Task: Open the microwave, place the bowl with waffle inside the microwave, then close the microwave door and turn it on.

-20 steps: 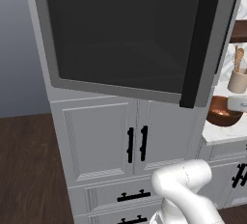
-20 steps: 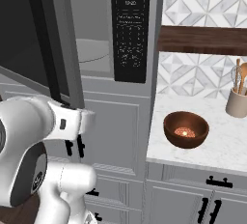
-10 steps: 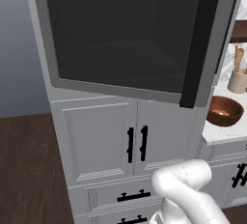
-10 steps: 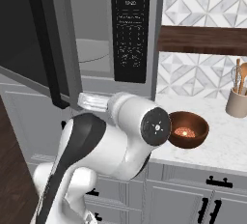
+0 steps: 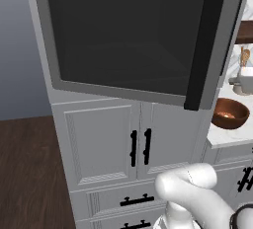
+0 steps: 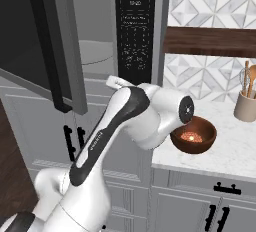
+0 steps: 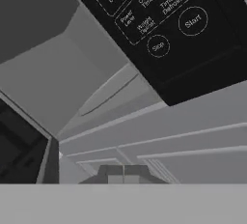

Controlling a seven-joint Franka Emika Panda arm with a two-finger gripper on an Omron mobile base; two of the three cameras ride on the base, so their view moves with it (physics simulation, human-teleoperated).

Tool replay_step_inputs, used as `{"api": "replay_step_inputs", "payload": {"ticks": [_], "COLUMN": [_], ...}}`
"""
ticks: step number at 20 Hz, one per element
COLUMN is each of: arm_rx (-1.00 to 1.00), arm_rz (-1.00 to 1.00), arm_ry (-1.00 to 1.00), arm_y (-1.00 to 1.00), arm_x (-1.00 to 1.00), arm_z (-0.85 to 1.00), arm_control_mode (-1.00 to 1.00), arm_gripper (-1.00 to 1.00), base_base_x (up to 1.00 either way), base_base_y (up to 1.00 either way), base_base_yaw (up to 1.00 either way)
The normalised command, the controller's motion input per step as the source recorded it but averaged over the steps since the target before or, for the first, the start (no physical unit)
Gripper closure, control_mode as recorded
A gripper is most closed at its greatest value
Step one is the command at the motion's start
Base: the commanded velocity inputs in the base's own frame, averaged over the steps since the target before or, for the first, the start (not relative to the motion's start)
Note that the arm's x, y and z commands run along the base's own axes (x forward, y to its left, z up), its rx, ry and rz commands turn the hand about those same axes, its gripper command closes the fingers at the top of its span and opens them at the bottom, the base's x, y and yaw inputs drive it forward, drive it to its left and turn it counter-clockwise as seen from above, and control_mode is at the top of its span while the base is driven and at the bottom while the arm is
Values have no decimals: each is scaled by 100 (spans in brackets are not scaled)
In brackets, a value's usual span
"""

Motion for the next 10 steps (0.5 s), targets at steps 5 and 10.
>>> {"api": "replay_step_inputs", "payload": {"ticks": [5, 10], "arm_rx": [12, 14], "arm_rz": [3, 1], "arm_ry": [25, 16], "arm_y": [16, 2], "arm_x": [80, 78], "arm_z": [-28, -16], "arm_control_mode": [-100, -100], "arm_gripper": [100, 100], "base_base_x": [0, 0], "base_base_y": [0, 0], "base_base_yaw": [0, 0]}}
